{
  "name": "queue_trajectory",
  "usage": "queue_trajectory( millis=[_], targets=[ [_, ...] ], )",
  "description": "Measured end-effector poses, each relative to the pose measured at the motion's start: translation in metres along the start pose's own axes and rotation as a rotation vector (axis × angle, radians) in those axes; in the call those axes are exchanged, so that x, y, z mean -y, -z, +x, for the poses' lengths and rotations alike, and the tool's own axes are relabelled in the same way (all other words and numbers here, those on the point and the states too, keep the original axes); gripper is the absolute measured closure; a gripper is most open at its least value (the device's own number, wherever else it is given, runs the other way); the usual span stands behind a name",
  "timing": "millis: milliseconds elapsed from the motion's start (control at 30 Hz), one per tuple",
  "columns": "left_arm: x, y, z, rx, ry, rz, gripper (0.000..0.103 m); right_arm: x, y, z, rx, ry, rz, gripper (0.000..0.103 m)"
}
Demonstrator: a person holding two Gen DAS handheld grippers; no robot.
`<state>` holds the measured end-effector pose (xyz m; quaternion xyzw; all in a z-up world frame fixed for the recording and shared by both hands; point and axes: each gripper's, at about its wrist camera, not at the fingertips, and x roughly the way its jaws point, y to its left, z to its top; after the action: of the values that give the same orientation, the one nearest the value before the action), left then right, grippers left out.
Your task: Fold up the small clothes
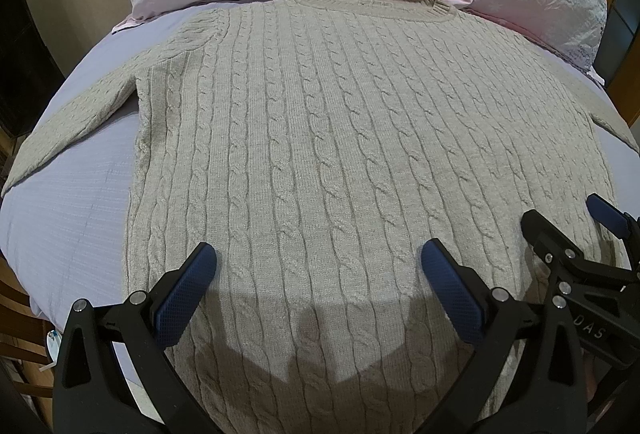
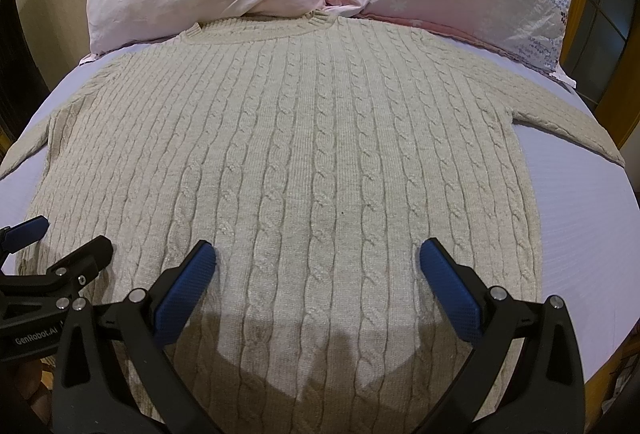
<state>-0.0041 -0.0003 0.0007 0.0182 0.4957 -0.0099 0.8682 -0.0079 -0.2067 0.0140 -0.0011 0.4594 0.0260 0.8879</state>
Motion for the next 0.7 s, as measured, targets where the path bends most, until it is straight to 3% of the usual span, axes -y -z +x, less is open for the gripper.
queue_trajectory(
  millis=[200,300,367,533,600,667,700],
  targets=[
    [0.000,0.000,0.001,-0.006,-0.001,0.001,0.001,0.000,-0.002,0.001,0.002,-0.015,-0.018,0.002],
    [0.000,0.001,0.001,0.009,0.004,0.010,0.001,0.018,-0.007,-0.004,0.018,-0.107,-0.026,0.002],
    [-0.002,0.003,0.000,0.049,0.017,0.020,0.001,0.059,-0.017,-0.013,0.062,-0.139,0.061,0.002],
    [-0.027,-0.004,-0.009,0.148,0.102,-0.082,0.001,0.227,-0.036,-0.044,0.215,-0.004,0.484,0.003],
    [-0.038,-0.009,-0.015,0.220,0.109,-0.107,0.001,0.292,-0.036,-0.046,0.227,0.054,0.651,0.018],
    [-0.049,-0.012,-0.022,0.299,0.134,-0.114,0.001,0.363,-0.031,-0.041,0.210,0.089,0.838,0.040],
    [-0.054,-0.015,-0.024,0.324,0.146,-0.119,0.001,0.384,-0.029,-0.038,0.203,0.095,0.895,0.042]
  ],
)
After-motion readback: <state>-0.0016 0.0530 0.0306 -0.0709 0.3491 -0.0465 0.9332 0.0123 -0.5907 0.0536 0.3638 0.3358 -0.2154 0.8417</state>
